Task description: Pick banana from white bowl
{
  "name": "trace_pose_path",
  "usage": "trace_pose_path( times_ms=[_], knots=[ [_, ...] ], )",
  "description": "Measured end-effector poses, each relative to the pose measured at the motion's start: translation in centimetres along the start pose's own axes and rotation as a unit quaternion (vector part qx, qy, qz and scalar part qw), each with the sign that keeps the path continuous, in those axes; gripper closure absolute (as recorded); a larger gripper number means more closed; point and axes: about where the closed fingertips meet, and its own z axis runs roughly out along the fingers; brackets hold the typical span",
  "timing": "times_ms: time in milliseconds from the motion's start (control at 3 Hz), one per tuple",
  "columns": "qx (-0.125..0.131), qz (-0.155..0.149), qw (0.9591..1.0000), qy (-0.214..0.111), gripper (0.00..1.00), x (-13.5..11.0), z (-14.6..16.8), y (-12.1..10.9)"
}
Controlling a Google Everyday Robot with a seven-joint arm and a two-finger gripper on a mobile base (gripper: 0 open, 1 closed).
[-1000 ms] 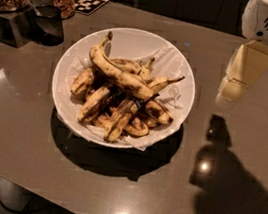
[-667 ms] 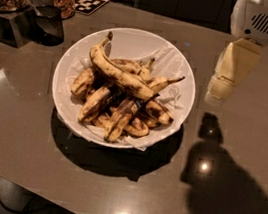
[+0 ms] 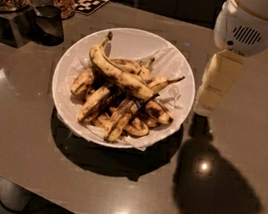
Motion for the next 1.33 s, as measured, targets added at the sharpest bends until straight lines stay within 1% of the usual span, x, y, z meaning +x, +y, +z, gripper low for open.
trace_pose_path(
  times_ms=[333,667,1000,1333],
  knots=[
    [0.000,-0.002,1.0000,0.000,0.00,0.0,0.0,0.0],
    [0.011,-0.016,0.9998,0.007,0.00,-1.7,0.2,1.8],
    [0.009,-0.035,0.9990,0.025,0.00,-3.3,0.9,4.4],
    [0.010,-0.061,0.9980,0.016,0.00,-3.9,0.6,6.5]
  ],
)
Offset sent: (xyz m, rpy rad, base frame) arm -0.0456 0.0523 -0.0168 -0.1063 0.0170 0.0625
